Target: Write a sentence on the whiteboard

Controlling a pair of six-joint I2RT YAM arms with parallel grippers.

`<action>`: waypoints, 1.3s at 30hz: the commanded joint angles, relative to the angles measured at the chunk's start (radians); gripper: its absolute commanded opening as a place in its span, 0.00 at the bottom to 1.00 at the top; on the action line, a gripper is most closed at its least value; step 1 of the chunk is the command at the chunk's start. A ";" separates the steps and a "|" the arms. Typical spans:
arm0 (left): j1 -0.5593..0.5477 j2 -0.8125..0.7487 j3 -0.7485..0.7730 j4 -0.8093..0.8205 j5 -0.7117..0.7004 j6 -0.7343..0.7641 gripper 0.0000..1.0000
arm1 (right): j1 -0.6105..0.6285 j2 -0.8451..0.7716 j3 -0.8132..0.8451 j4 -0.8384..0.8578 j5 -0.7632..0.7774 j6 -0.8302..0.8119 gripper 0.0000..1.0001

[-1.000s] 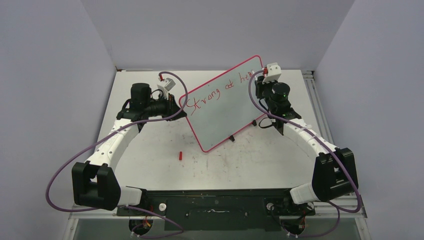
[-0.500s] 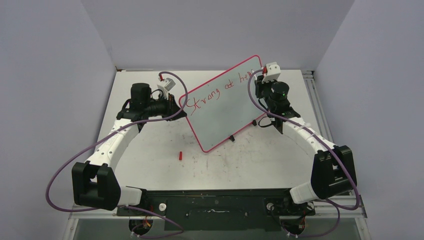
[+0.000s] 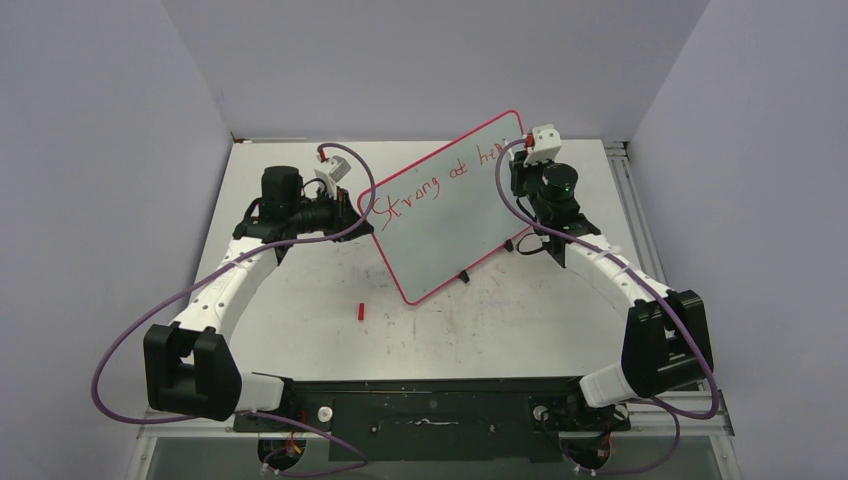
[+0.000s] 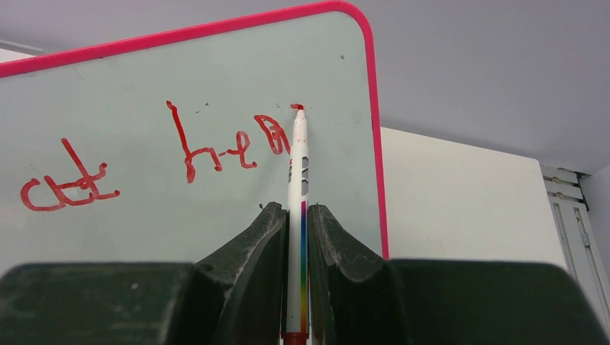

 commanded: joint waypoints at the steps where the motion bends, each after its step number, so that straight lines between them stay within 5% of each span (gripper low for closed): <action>1: -0.011 -0.003 0.030 0.005 0.008 0.023 0.00 | -0.003 -0.016 -0.014 0.039 0.007 0.007 0.05; 39: -0.011 -0.005 0.027 0.009 0.012 0.022 0.00 | -0.003 0.017 0.035 0.055 0.026 -0.002 0.05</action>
